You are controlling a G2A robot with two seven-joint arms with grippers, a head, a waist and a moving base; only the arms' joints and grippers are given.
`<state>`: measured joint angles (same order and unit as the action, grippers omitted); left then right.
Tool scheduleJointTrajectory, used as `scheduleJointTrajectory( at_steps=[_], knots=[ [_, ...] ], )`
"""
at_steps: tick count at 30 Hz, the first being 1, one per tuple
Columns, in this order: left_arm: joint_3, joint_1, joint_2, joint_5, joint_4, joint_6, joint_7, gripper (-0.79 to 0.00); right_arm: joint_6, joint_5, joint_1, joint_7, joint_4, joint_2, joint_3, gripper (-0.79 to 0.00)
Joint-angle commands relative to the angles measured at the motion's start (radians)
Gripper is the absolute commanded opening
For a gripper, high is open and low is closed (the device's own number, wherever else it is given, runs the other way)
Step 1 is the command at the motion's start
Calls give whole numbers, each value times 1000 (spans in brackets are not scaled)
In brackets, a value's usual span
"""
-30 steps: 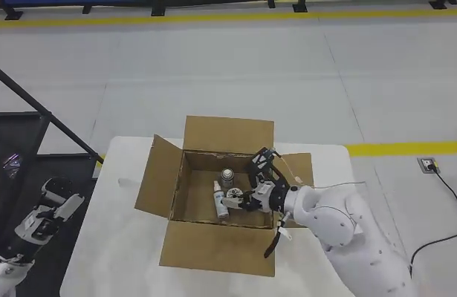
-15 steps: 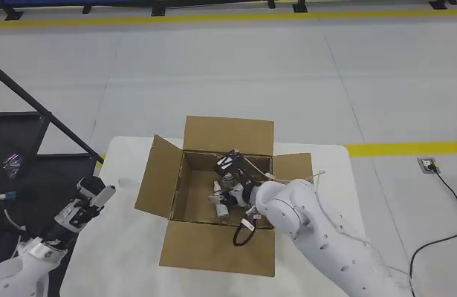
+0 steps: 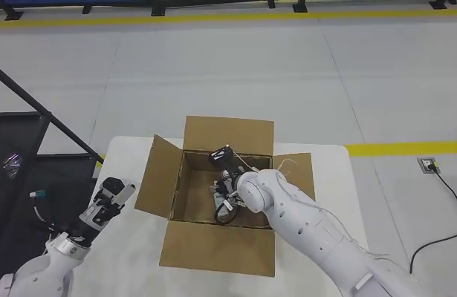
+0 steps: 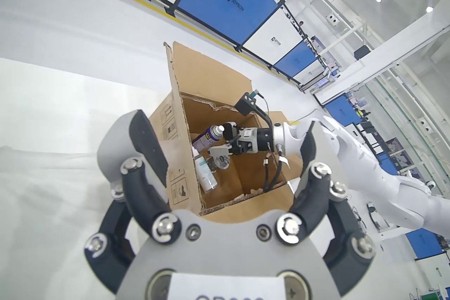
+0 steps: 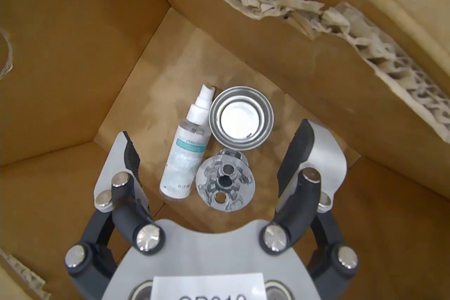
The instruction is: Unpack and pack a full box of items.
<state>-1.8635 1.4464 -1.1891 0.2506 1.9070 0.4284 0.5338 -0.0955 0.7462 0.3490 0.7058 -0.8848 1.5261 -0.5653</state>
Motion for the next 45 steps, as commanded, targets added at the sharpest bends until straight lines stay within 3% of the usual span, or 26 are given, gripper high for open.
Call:
scheduleJointTrajectory(
  at_steps=[1,3,7,12,17,21,25,31,37,41,45],
  knots=[
    [0,0,0,0,0,0,0,0,-16,0,-8,-32,40,15,6,-99],
    [0,0,0,0,0,0,0,0,-45,4,-13,-58,74,32,14,-394],
    [0,0,0,0,0,0,0,0,-37,-12,-24,-90,133,60,19,-453],
    [0,0,0,0,0,0,0,0,-31,-9,-33,-123,178,86,22,-785],
    [0,0,0,0,0,0,0,0,-75,35,-15,-155,135,91,16,-785],
    [0,0,0,0,0,0,0,0,-125,110,39,-150,-26,62,-15,-785],
    [0,0,0,0,0,0,0,0,-200,248,147,-67,-296,-5,-97,-785],
    [0,0,0,0,0,0,0,0,-240,562,409,122,-816,-116,-301,-785],
    [0,0,0,0,0,0,0,0,-248,813,697,249,-1256,-181,-569,-785],
    [0,0,0,0,0,0,0,0,-268,844,824,280,-1352,-195,-740,-785],
    [0,0,0,0,0,0,0,0,-238,770,880,265,-1286,-202,-884,-785]
  ],
)
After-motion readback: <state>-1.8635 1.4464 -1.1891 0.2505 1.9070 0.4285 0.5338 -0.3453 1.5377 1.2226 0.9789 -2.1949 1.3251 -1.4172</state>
